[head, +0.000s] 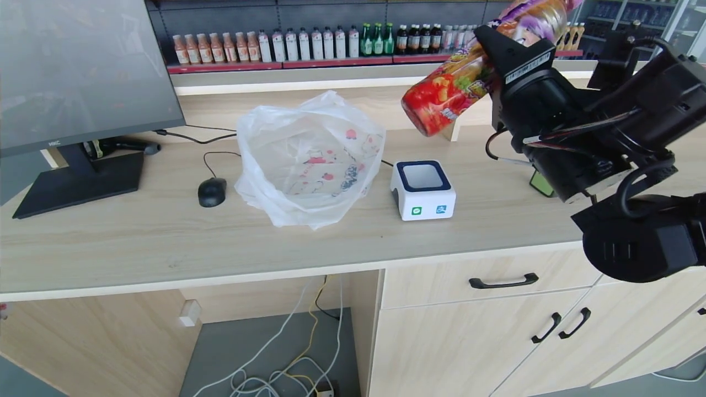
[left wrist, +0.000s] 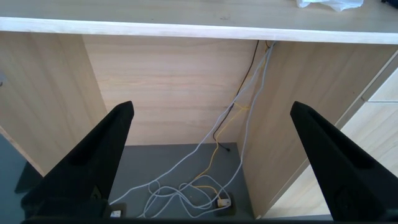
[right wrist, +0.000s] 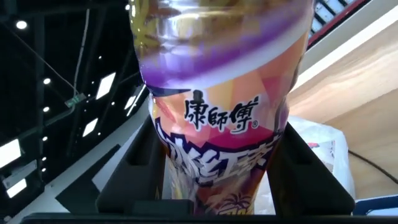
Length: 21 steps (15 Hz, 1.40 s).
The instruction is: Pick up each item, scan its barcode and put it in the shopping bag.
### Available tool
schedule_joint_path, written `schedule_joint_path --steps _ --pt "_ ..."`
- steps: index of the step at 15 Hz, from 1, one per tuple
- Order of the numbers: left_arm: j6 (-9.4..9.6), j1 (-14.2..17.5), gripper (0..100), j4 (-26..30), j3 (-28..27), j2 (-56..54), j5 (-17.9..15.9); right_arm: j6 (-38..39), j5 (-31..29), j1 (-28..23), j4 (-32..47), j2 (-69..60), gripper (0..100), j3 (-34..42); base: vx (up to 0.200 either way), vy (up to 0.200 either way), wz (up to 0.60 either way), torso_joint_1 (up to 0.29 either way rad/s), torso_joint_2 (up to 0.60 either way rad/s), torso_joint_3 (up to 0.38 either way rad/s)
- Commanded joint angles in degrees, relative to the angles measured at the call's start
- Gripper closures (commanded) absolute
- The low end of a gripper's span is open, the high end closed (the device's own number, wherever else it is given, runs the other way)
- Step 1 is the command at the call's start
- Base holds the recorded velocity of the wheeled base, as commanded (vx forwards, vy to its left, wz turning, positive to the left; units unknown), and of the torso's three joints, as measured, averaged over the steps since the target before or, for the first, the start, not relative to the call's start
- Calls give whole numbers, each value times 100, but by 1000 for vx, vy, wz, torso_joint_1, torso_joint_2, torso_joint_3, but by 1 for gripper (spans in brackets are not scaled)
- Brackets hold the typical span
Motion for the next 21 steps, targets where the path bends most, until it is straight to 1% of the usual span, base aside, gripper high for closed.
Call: schedule_joint_path --steps 1,4,5,8,10,11,13,15,16,18,21 --pt "-2 -4 0 0 0 -2 0 183 -34 -5 -66 193 100 -218 0 0 0 0 0 0" --pt "-2 5 0 0 0 -2 0 464 -61 -67 -110 492 100 -561 0 0 0 0 0 0" --pt "-2 5 0 0 0 -2 0 692 -61 -181 -101 563 100 -675 0 0 0 0 0 0" --pt "-2 -4 0 0 0 -2 0 930 -61 -287 -92 932 100 -904 0 0 0 0 0 0" --pt "-2 5 0 0 0 -2 0 1114 -61 -375 -92 1099 100 -939 0 0 0 0 0 0" --pt "-2 -4 0 0 0 -2 0 1457 -61 -454 -92 1222 100 -930 0 0 0 0 0 0" --pt "-2 5 0 0 0 -2 0 1721 -61 -682 -92 1433 100 -833 0 0 0 0 0 0" --pt "-2 5 0 0 0 -2 0 1817 -149 -814 -101 1573 100 -833 0 0 0 0 0 0" --pt "-2 -4 0 0 0 -2 0 2116 -272 -884 -101 1635 100 -860 0 0 0 0 0 0" --pt "-2 5 0 0 0 -2 0 2485 -333 -893 -101 1626 100 -842 0 0 0 0 0 0" --pt "-2 5 0 0 0 -2 0 2520 -351 -770 -92 1661 100 -807 0 0 0 0 0 0"
